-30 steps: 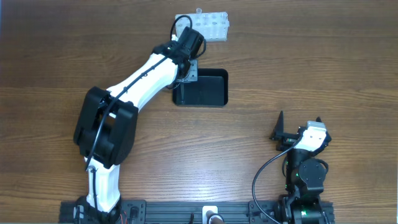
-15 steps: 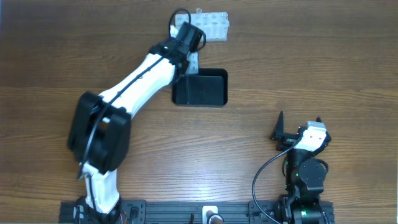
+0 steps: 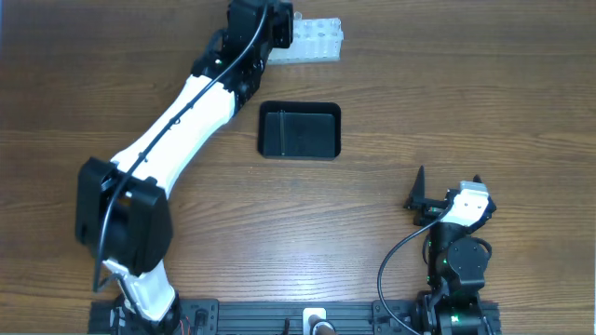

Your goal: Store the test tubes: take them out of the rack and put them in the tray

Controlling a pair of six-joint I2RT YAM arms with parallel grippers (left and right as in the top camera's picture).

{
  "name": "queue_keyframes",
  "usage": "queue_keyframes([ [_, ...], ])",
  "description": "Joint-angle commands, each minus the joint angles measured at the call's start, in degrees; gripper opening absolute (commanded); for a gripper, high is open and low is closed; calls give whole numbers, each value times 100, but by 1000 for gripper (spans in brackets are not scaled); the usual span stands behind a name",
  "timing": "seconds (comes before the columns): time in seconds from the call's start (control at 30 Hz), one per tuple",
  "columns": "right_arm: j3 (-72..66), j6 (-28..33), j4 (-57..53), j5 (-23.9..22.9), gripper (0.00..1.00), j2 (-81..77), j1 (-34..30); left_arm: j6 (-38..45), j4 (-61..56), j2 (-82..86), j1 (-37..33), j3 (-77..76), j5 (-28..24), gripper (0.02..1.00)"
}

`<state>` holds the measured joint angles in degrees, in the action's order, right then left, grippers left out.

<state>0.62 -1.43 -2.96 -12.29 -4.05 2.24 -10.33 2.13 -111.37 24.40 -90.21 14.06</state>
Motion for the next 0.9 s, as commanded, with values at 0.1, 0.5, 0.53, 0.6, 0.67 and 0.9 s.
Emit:
queue_keyframes([
  [0.1,-35,0,-7,24,993,28,4,393,-400,-704,-308,15,-815,645],
  [0.5,-35,0,-7,24,991,28,4,715,-859,-1196,-428,15,-1263,649],
  [0.53,-35,0,-7,24,993,31,4,717,-922,-1228,-428,15,-1303,649],
  [0.6,-35,0,-7,24,993,28,4,719,-1054,-1309,-428,15,-1344,652],
  [0.67,-35,0,-7,26,991,28,4,719,-1169,-1390,-428,15,-1346,652],
  [0.9,-35,0,-7,24,991,28,4,737,-1392,-1543,-428,15,-1366,656],
])
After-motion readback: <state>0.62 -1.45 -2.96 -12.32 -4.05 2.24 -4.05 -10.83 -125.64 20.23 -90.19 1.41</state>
